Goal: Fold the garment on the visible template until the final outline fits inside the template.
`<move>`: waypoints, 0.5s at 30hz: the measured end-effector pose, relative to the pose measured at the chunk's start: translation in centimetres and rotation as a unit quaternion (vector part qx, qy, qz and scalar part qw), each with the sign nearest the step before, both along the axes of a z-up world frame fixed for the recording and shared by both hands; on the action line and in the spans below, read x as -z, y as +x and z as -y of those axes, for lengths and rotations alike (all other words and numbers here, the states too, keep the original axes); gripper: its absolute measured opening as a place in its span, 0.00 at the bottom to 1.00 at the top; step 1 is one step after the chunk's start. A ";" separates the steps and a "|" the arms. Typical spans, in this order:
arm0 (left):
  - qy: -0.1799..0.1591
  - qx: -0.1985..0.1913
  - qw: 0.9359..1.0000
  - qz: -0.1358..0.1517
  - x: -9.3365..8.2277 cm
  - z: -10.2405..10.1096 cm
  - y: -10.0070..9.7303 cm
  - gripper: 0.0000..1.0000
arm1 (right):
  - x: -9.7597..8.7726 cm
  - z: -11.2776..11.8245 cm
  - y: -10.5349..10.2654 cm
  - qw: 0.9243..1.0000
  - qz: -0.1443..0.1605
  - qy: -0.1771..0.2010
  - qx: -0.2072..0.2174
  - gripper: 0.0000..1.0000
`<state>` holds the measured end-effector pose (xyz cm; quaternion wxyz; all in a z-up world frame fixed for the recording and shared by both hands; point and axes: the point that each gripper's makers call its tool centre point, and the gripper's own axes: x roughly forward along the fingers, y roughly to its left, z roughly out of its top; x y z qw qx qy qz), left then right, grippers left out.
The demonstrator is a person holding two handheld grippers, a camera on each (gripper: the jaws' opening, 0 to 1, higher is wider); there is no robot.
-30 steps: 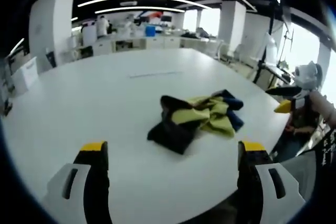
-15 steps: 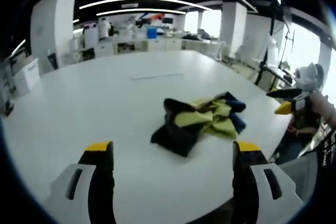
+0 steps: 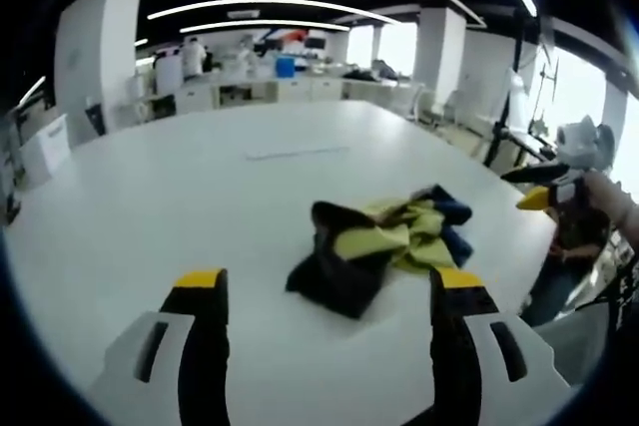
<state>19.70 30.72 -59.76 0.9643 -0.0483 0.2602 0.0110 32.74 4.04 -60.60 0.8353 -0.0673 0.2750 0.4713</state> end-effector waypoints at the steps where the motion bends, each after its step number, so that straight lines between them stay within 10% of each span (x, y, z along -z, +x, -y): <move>1: 0.000 0.000 1.000 0.001 0.0 0.0 0.2 0.77 | 0.1 -0.1 0.3 1.000 0.000 0.000 0.000 0.85; 15: -0.004 0.005 1.000 -0.002 1.2 -0.3 2.7 0.70 | 1.5 -1.4 3.3 1.000 -0.012 0.007 0.000 0.70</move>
